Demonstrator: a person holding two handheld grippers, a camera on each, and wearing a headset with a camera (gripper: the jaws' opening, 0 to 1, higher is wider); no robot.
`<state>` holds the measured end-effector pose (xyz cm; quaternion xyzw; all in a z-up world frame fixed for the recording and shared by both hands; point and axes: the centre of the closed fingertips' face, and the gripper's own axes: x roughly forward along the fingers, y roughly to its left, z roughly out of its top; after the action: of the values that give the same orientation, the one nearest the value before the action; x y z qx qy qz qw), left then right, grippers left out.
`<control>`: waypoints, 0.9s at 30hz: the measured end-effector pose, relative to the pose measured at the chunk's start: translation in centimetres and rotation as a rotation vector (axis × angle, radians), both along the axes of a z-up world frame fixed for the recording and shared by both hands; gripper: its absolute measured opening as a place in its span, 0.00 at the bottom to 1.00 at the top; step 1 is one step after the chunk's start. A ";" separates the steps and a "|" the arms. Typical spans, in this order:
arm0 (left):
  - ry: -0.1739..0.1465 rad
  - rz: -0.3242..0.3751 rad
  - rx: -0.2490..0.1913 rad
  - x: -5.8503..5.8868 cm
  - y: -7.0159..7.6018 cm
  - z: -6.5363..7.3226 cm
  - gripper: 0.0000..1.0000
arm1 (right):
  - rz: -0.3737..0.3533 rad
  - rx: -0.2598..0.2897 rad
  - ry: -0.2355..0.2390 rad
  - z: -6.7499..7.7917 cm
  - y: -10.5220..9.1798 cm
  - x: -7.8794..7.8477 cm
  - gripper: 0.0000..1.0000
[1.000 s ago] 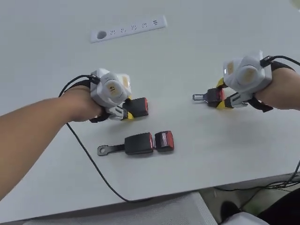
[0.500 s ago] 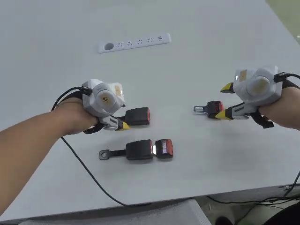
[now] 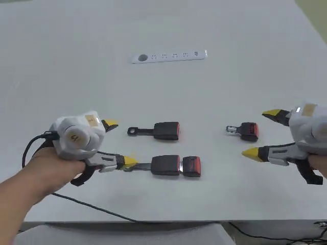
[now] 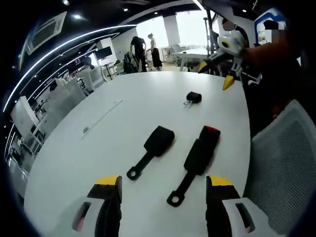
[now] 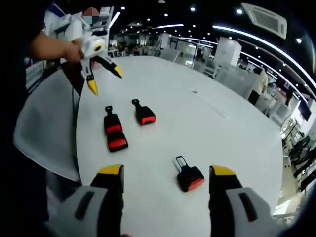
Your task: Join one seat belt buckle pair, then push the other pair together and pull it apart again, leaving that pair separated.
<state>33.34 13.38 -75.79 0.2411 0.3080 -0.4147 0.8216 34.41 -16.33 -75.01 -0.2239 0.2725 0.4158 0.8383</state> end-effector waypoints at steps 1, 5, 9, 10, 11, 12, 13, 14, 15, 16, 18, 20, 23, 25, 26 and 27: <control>0.000 0.007 -0.003 -0.4 0.3 0.0 0.75 | -0.001 0.003 0.001 0.0 0.0 -0.4 0.73; -0.006 0.053 -0.028 -1.6 1.9 0.0 0.85 | -0.017 0.012 0.015 -0.3 -0.5 -2.1 0.80; -0.008 0.091 -0.056 -2.2 3.0 0.6 0.97 | -0.056 0.031 0.040 -0.6 -1.0 -3.2 0.89; -0.004 0.096 -0.060 -2.4 3.4 0.7 1.00 | -0.062 0.034 0.040 -0.6 -1.1 -3.3 0.91; 0.004 0.103 -0.067 -2.6 3.7 0.7 1.00 | -0.070 0.040 0.039 -0.6 -1.2 -3.3 0.94; 0.005 0.104 -0.066 -2.8 4.0 0.6 1.00 | -0.084 0.043 0.034 -0.6 -1.2 -3.3 0.97; 0.006 0.107 -0.058 -3.0 4.4 0.4 1.00 | -0.091 0.044 0.029 -0.6 -1.2 -3.2 1.00; 0.004 0.110 -0.051 -3.1 4.9 0.3 1.00 | -0.085 0.042 0.021 -0.5 -1.2 -3.3 1.00; 0.002 0.121 -0.045 -3.1 5.4 0.2 1.00 | -0.094 0.047 0.022 -0.5 -1.2 -3.3 1.00; 0.004 0.129 -0.045 -3.1 5.6 0.2 1.00 | -0.100 0.048 0.022 -0.5 -1.1 -3.3 1.00; 0.002 0.144 -0.056 -3.2 5.9 0.4 1.00 | -0.104 0.050 0.018 -0.4 -1.0 -3.3 1.00; -0.002 0.151 -0.058 -3.1 5.9 0.4 1.00 | -0.117 0.058 0.012 -0.3 -1.0 -3.2 1.00; -0.004 0.150 -0.059 -3.1 5.7 0.4 1.00 | -0.136 0.072 0.012 -0.3 -0.9 -3.2 1.00; -0.006 0.139 -0.048 -3.1 5.7 0.3 1.00 | -0.149 0.088 0.022 -0.3 -0.9 -3.4 1.00; -0.006 0.134 -0.046 -3.1 5.6 0.2 1.00 | -0.162 0.104 0.033 -0.4 -0.9 -3.5 1.00; -0.004 0.133 -0.045 -3.1 5.6 0.2 1.00 | -0.174 0.119 0.044 -0.4 -1.0 -3.5 1.00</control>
<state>30.28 19.01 -75.64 0.2023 0.3123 -0.3655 0.8532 30.92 -17.33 -75.45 -0.1399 0.2843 0.3617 0.8768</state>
